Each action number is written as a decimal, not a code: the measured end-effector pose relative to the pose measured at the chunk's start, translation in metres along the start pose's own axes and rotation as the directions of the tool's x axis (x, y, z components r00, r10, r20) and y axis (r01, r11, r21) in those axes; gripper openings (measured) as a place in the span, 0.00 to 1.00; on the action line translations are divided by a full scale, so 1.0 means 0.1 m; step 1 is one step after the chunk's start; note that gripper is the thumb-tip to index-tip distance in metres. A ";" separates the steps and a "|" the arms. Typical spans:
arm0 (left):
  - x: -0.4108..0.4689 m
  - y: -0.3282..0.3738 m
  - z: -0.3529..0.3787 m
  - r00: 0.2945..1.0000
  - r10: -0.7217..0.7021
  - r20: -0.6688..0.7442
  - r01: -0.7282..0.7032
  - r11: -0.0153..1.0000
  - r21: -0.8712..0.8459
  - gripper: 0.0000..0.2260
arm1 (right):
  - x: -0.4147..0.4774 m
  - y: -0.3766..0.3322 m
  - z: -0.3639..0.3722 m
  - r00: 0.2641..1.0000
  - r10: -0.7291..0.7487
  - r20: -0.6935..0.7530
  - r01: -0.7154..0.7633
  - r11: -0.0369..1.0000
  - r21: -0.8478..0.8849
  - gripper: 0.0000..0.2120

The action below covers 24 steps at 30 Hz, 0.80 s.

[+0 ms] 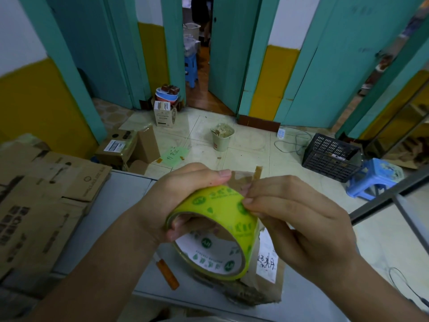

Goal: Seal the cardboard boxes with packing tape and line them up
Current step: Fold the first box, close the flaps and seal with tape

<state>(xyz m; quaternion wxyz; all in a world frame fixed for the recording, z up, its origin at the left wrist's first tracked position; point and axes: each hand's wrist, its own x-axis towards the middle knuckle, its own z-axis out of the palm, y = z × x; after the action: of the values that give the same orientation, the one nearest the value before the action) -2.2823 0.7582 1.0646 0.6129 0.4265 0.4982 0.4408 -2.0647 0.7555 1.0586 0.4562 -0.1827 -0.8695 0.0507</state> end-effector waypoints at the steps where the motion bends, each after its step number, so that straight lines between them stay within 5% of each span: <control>1: -0.03 -0.01 0.00 1.000 0.012 -0.007 -0.012 1.000 -0.007 0.15 | 0.00 -0.01 0.00 1.000 -0.003 0.004 0.003 1.000 0.006 0.08; 6: -0.07 -0.06 -0.01 0.999 0.017 0.032 -0.014 0.997 -0.077 0.19 | -0.01 -0.02 0.02 1.000 0.000 0.016 -0.001 0.999 0.042 0.08; 11: -0.10 -0.12 -0.04 0.981 0.171 0.092 -0.163 0.983 -0.081 0.39 | -0.02 0.04 -0.01 0.997 0.045 0.063 -0.046 0.999 0.011 0.10; 14: -0.07 -0.17 -0.05 0.928 0.347 0.134 -0.347 0.938 -0.028 0.29 | -0.02 0.09 -0.01 0.994 0.093 0.053 -0.090 0.995 -0.049 0.12; 21: -0.07 -0.41 0.09 0.735 0.669 0.113 -0.662 0.671 0.335 0.32 | 0.00 -0.02 0.07 0.914 0.403 -0.052 -0.400 0.915 0.061 0.11; 24: -0.05 -0.45 0.07 0.615 0.763 0.200 -0.723 0.445 0.528 0.36 | 0.05 -0.05 0.06 0.843 0.536 -0.044 -0.531 0.842 0.092 0.05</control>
<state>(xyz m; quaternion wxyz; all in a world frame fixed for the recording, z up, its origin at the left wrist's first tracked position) -2.2706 0.7414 1.0237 0.1855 0.7453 0.3867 0.5106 -2.0734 0.7532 1.0609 0.4601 -0.4015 -0.7657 0.2022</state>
